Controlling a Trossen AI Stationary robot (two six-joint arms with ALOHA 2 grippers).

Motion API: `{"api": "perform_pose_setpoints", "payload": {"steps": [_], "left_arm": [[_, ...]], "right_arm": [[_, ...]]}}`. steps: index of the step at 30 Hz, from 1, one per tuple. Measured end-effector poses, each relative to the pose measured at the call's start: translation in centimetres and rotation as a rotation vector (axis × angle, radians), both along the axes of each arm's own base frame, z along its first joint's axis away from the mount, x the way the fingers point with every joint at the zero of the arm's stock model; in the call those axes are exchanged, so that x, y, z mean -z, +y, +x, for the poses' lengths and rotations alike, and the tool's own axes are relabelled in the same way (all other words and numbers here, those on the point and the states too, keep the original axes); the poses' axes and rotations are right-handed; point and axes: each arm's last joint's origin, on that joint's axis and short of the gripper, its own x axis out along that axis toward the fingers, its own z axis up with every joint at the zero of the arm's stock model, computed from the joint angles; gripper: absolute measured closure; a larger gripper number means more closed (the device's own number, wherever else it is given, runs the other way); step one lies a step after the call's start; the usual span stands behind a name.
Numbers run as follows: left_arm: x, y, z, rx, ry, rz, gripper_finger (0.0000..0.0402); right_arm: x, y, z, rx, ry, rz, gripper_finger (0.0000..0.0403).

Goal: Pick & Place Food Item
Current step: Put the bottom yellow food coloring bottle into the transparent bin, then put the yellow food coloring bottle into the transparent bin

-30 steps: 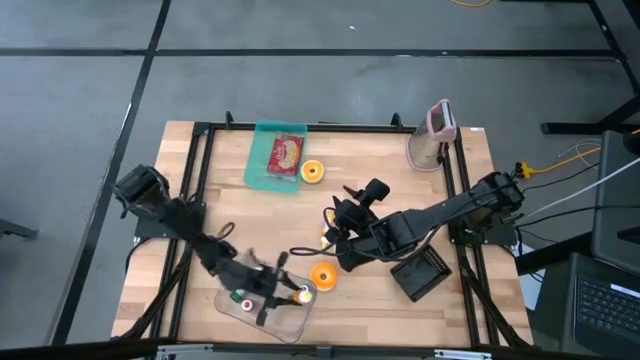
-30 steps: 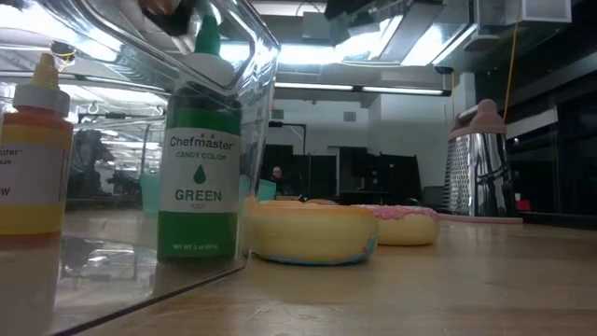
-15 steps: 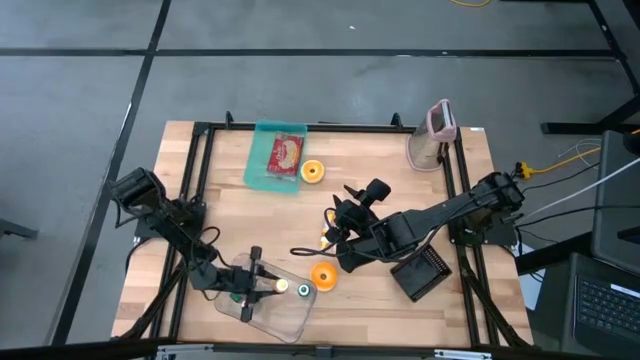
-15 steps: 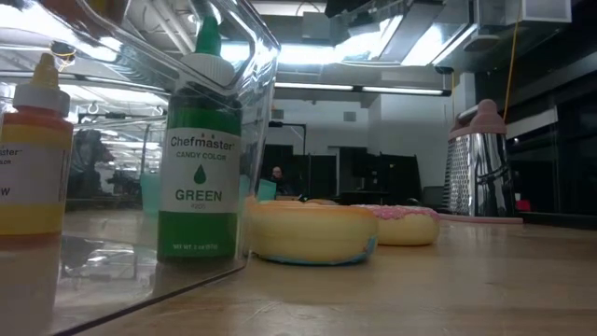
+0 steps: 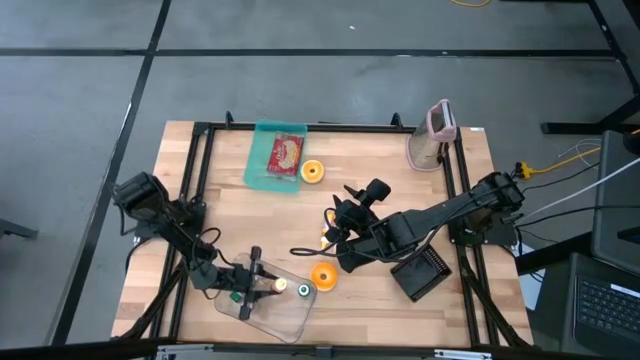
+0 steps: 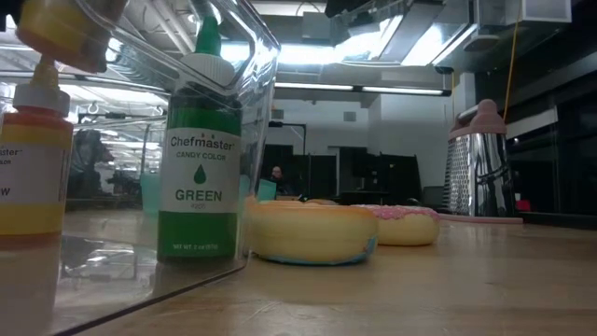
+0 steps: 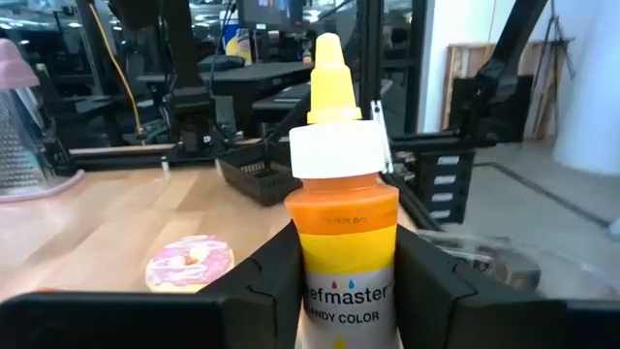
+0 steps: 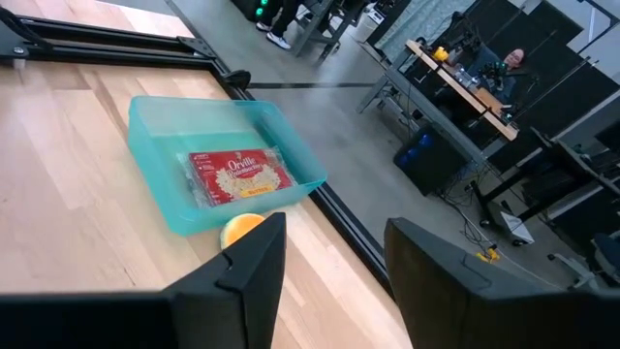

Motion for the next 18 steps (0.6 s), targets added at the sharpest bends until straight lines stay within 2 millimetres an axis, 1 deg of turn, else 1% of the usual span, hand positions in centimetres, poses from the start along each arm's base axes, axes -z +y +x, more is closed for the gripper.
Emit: {"api": "perform_pose_setpoints", "payload": {"steps": [4,10,14,18], "left_arm": [[0.05,-0.02,0.02,0.001,0.000,-0.038,0.0252],[0.02,-0.02,0.02,0.002,-0.002,-0.046,0.0214],[-0.07,-0.02,0.02,0.002,-0.009,-0.052,0.0200],[-0.75,-0.03,0.00,0.010,-0.064,-0.048,0.0195]], "right_arm": [[0.01,0.00,0.01,-0.001,0.002,-0.001,0.0228],[0.01,0.01,0.01,-0.001,0.002,-0.001,0.0228],[0.01,0.01,0.01,-0.001,0.003,-0.002,0.0228],[0.01,0.00,0.01,-0.001,0.002,-0.002,0.0228]]}}
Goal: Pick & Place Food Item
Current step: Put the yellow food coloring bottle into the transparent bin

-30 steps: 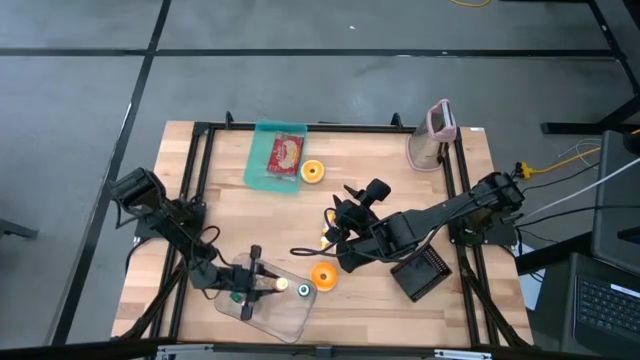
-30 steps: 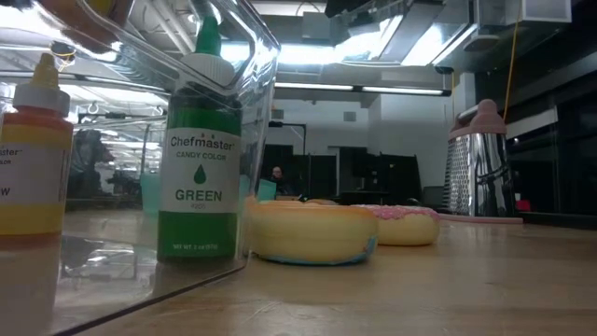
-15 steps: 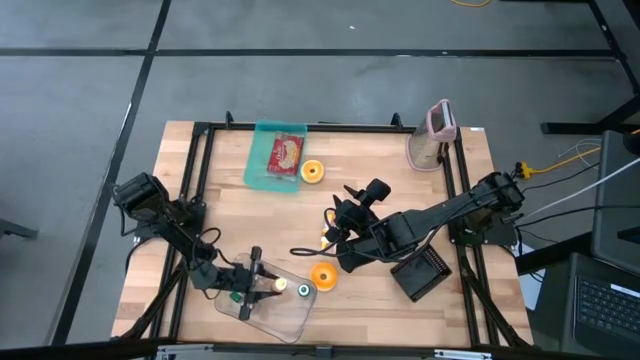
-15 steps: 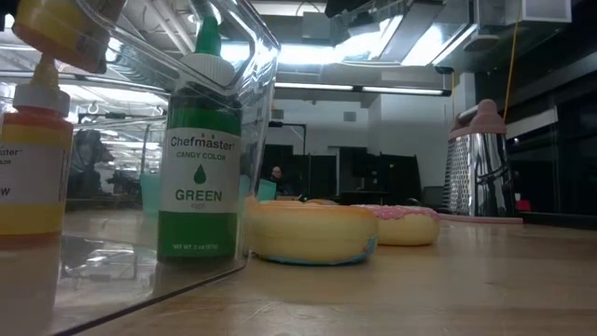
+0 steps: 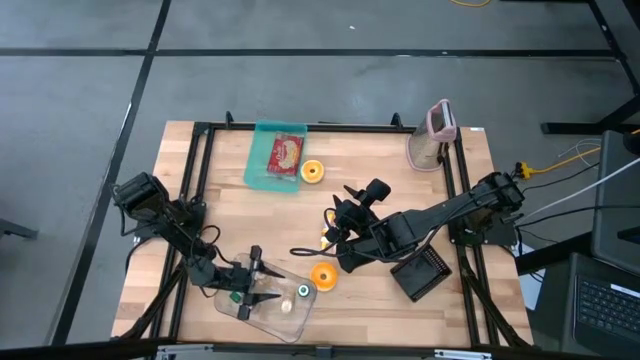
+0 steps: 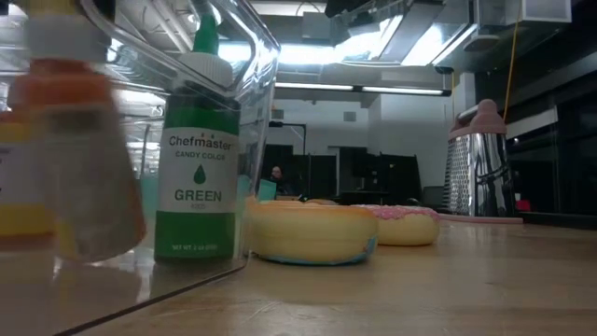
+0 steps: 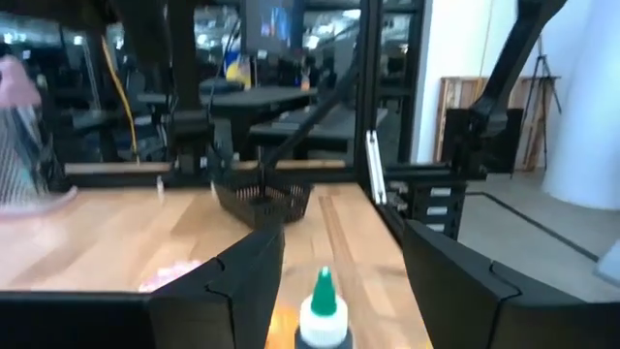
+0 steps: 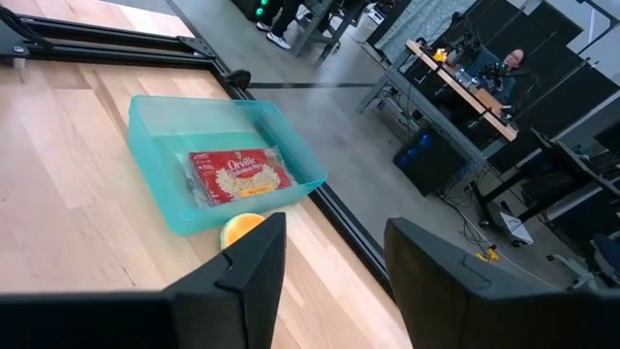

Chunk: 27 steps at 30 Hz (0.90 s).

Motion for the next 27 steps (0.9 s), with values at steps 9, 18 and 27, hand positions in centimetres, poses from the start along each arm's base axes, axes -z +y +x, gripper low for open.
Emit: {"api": "perform_pose_setpoints", "payload": {"steps": [9,18,27], "left_arm": [[-3.1,0.5,-0.5,0.007,-0.156,0.071,0.0194],[-6.7,2.1,-1.0,0.014,-0.011,0.104,0.0199],[-10.2,6.3,1.8,-0.014,0.390,0.141,0.0205]], "right_arm": [[0.0,0.0,0.0,0.001,0.003,-0.010,0.0228],[0.0,0.0,0.0,0.000,0.016,-0.031,0.0228],[-1.7,0.6,-1.3,0.018,-0.059,-0.102,0.0228]]}}
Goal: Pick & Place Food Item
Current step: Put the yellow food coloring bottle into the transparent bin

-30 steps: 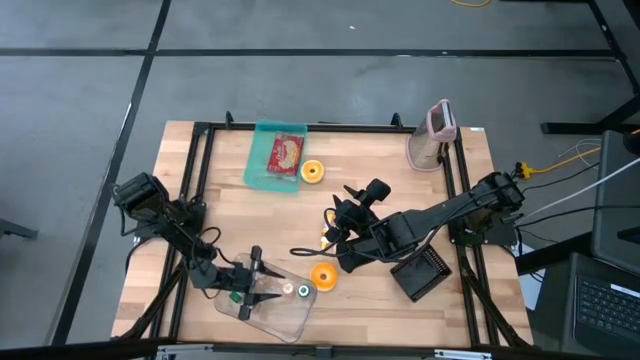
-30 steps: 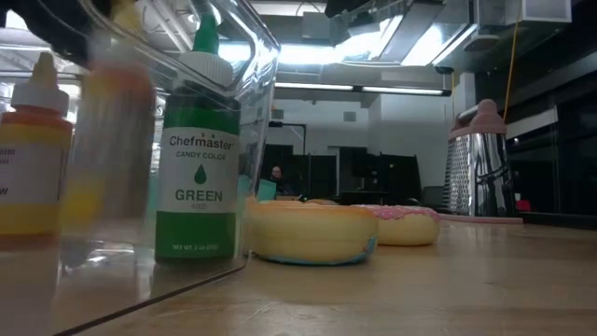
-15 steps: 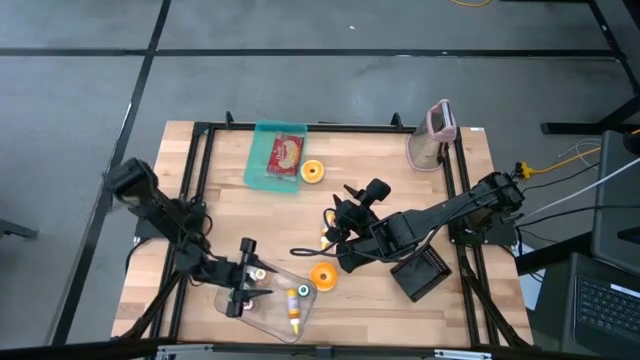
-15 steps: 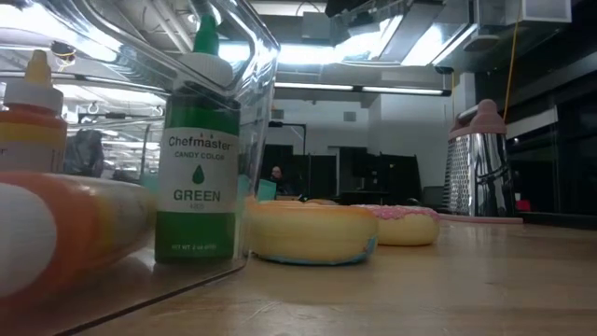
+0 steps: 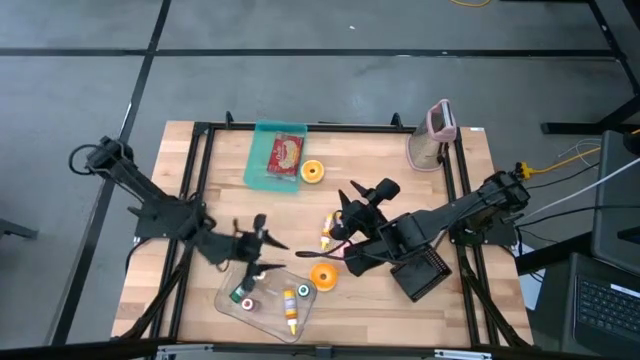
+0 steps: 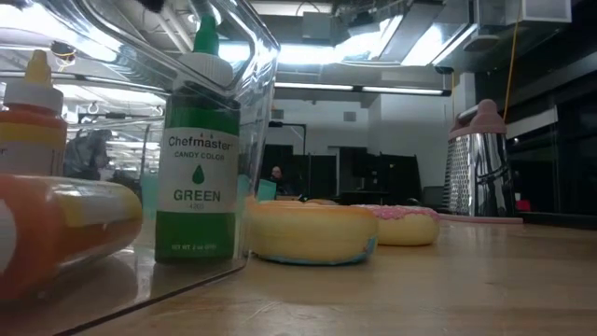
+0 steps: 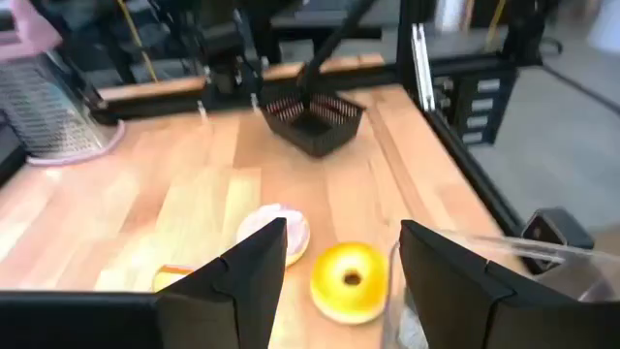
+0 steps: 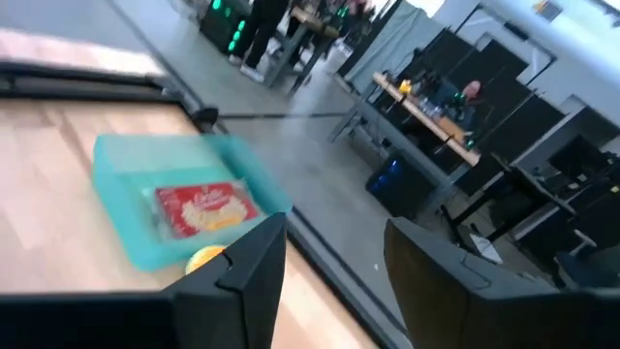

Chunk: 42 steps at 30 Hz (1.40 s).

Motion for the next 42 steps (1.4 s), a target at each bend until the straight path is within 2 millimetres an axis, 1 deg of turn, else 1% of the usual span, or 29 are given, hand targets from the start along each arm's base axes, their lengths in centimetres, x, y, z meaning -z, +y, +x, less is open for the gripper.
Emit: {"api": "perform_pose_setpoints", "payload": {"steps": [3,5,9,11,15,17,19,23,25,28,30,32,34,38,40,42], "left_arm": [[-0.8,1.9,1.2,0.025,0.070,-0.003,0.0207],[-0.8,3.4,1.8,0.017,0.121,0.008,0.0207],[0.2,6.7,2.7,-0.024,0.239,0.028,0.0207],[1.0,8.0,3.3,-0.041,0.290,0.036,0.0207],[2.9,9.5,4.5,-0.028,0.390,0.092,0.0207],[4.0,10.0,5.2,-0.021,0.447,0.133,0.0207],[4.8,10.5,6.2,-0.023,0.522,0.171,0.0207],[5.3,10.9,8.6,-0.045,0.663,0.305,0.0207],[5.1,10.8,9.8,-0.025,0.721,0.374,0.0207],[4.5,10.6,11.7,0.013,0.752,0.445,0.0207],[4.1,10.7,12.8,0.028,0.753,0.509,0.0207],[4.0,10.9,13.5,0.032,0.774,0.615,0.0207],[4.0,11.0,14.1,0.057,0.814,0.722,0.0208],[5.0,11.3,15.1,0.131,0.934,0.821,0.0208],[6.0,11.5,15.4,0.185,1.005,0.876,0.0208],[7.5,11.5,15.7,0.241,1.070,0.985,0.0208]], "right_arm": [[-1.0,0.5,-1.0,-0.005,-0.026,-0.033,0.0228],[-1.7,0.8,-1.7,-0.011,-0.031,-0.064,0.0228],[-2.9,1.3,-2.9,0.003,-0.058,-0.135,0.0228],[-3.4,1.4,-3.4,0.004,-0.075,-0.144,0.0228],[-3.5,1.4,-3.6,0.001,-0.079,-0.143,0.0228],[-3.5,1.3,-3.6,0.000,-0.076,-0.138,0.0228],[-3.0,1.0,-3.4,0.001,-0.055,-0.133,0.0228],[-2.4,0.4,-3.2,0.018,-0.028,-0.153,0.0228],[-2.4,0.3,-3.2,0.030,-0.012,-0.181,0.0228],[-2.5,0.2,-3.2,0.048,0.014,-0.233,0.0228],[-2.5,0.1,-3.2,0.044,0.078,-0.276,0.0228],[-2.5,0.1,-3.2,0.033,0.172,-0.331,0.0228],[-2.5,0.2,-3.2,0.021,0.202,-0.336,0.0229],[-2.3,0.2,-3.1,-0.008,0.120,-0.224,0.0229],[-2.3,0.3,-3.0,-0.018,0.108,-0.196,0.0229],[-2.2,0.3,-3.0,-0.034,0.124,-0.184,0.0229]]}}
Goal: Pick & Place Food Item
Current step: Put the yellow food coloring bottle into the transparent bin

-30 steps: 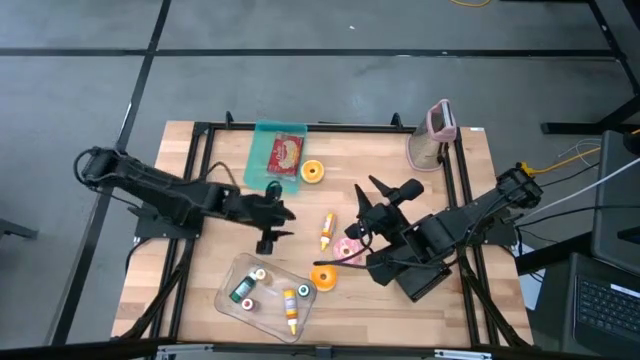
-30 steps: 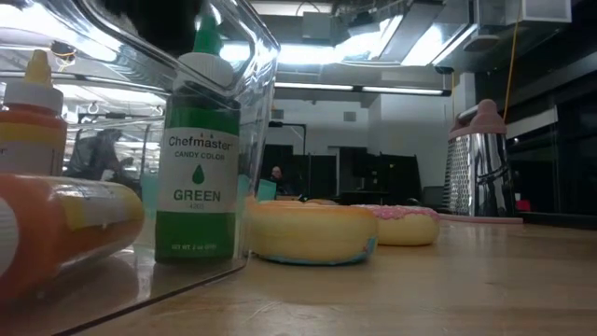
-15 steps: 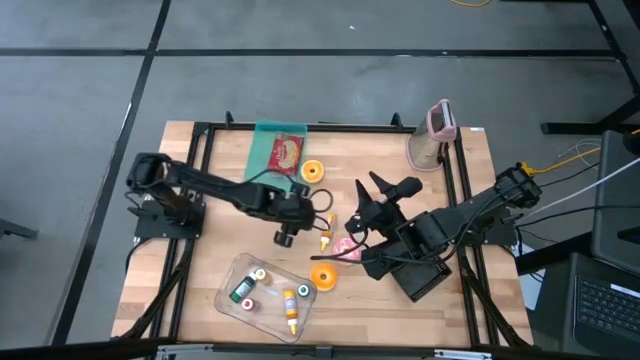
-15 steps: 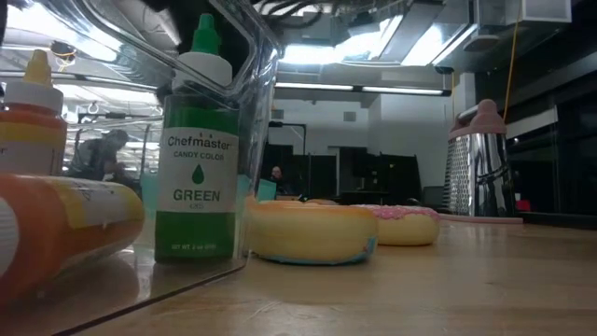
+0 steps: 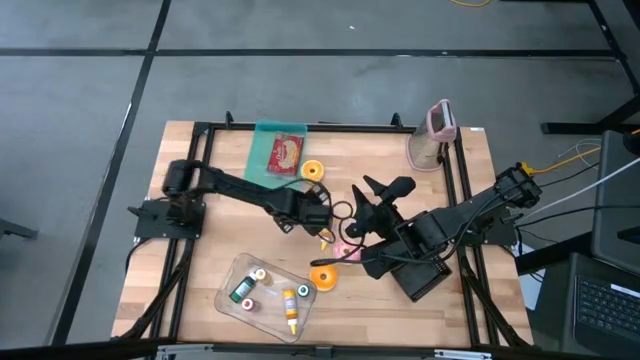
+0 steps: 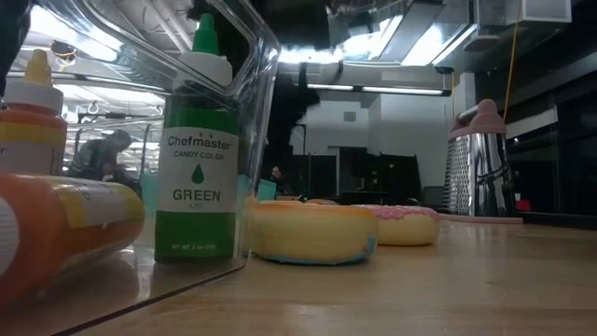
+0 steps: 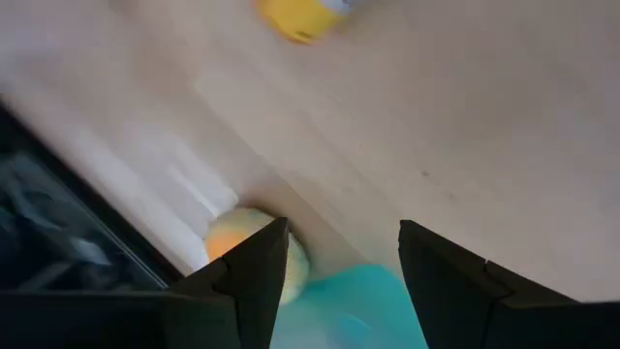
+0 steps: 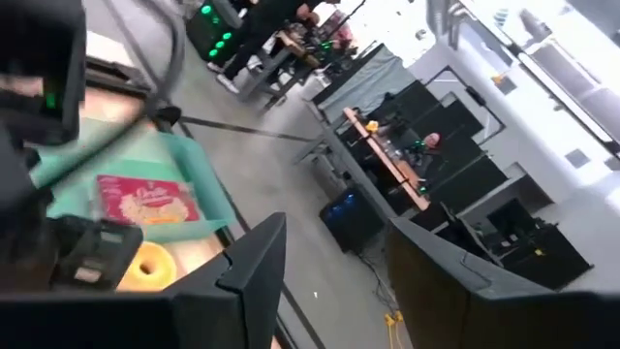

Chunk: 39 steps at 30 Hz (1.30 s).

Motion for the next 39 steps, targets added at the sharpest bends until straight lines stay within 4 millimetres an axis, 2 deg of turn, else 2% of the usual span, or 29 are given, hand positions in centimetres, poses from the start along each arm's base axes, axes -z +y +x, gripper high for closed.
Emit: {"api": "perform_pose_setpoints", "payload": {"steps": [2,6,14,19,33,39], "left_arm": [[1.4,-0.2,0.2,0.073,0.089,0.057,0.0208],[3.3,-1.5,0.6,0.168,0.154,0.066,0.0208],[3.3,-5.1,1.2,0.360,0.107,0.090,0.0209],[3.1,-6.7,1.9,0.458,0.021,0.034,0.0209],[3.3,-6.8,2.3,0.600,0.049,0.032,0.0241],[4.8,-6.7,2.6,0.619,0.084,0.004,0.0243]], "right_arm": [[0.1,0.0,0.0,-0.011,0.013,0.013,0.0229],[0.1,0.0,0.0,-0.015,0.025,0.014,0.0229],[0.4,-0.1,-0.3,-0.021,0.058,0.018,0.0229],[0.4,-0.1,-0.3,-0.021,0.061,0.016,0.0229],[0.4,-0.1,-0.3,-0.021,0.059,0.018,0.0228],[0.4,-0.1,-0.3,-0.031,0.068,0.037,0.0228]]}}
